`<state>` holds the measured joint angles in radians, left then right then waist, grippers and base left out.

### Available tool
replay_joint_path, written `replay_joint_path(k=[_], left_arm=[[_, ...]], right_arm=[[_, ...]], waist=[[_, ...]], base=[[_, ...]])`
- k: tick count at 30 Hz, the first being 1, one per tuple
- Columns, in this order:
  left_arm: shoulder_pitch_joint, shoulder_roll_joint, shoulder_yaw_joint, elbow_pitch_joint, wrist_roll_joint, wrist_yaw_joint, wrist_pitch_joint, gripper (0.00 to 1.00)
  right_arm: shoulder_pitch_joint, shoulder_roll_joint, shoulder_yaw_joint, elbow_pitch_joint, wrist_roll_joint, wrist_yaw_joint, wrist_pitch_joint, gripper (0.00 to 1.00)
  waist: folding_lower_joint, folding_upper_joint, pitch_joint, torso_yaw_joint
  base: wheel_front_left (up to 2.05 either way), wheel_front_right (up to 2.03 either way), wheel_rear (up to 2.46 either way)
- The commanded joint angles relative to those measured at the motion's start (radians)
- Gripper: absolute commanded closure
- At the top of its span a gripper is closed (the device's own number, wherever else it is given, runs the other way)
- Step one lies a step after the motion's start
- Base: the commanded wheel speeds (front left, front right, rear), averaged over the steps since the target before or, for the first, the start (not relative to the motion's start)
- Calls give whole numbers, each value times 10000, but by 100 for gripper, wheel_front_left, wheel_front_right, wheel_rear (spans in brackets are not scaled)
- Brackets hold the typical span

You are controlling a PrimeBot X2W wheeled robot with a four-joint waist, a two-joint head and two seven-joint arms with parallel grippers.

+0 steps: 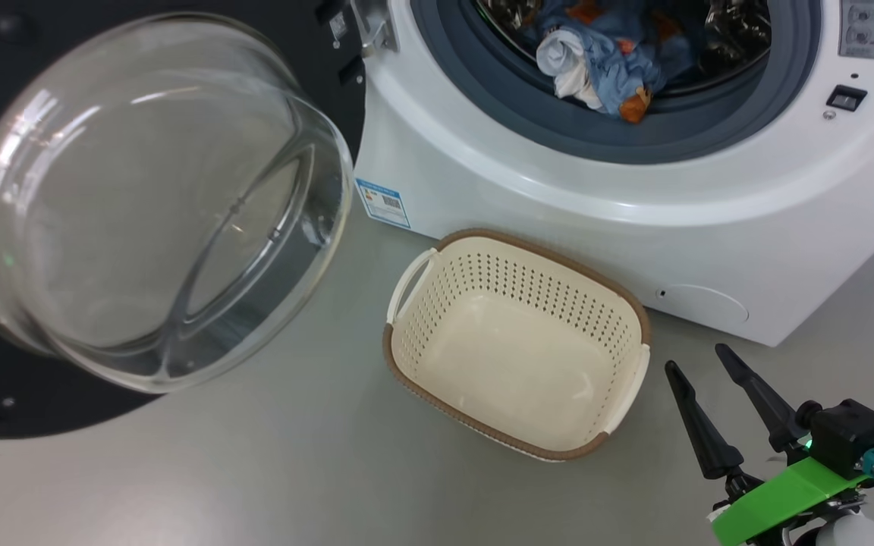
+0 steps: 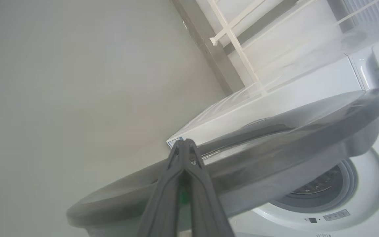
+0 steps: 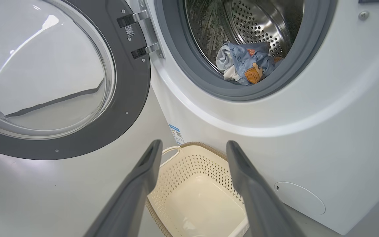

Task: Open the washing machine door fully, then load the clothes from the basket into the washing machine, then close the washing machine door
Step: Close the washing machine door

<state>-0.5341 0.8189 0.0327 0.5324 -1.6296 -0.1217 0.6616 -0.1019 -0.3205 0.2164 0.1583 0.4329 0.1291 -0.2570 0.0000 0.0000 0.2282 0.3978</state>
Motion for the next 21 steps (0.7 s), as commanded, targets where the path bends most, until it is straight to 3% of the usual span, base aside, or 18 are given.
replay_joint_path(k=[1,16,21], left_arm=[[14,284,81,-647,-144,-90,467,100],[1094,108,348,-3425,-554,-90,2314,100],[1466,-196,454,-4827,-736,-90,3044,100]], right_arm=[[164,-20,144,-186,-41,16,-48,0],[632,243,-100,-202,3,16,-48,0],[777,329,-238,-231,-9,16,-48,0]], waist=[[0,0,-176,52],[0,0,-900,170],[0,0,-1087,46]], base=[[0,0,0],[0,0,0],[0,0,0]])
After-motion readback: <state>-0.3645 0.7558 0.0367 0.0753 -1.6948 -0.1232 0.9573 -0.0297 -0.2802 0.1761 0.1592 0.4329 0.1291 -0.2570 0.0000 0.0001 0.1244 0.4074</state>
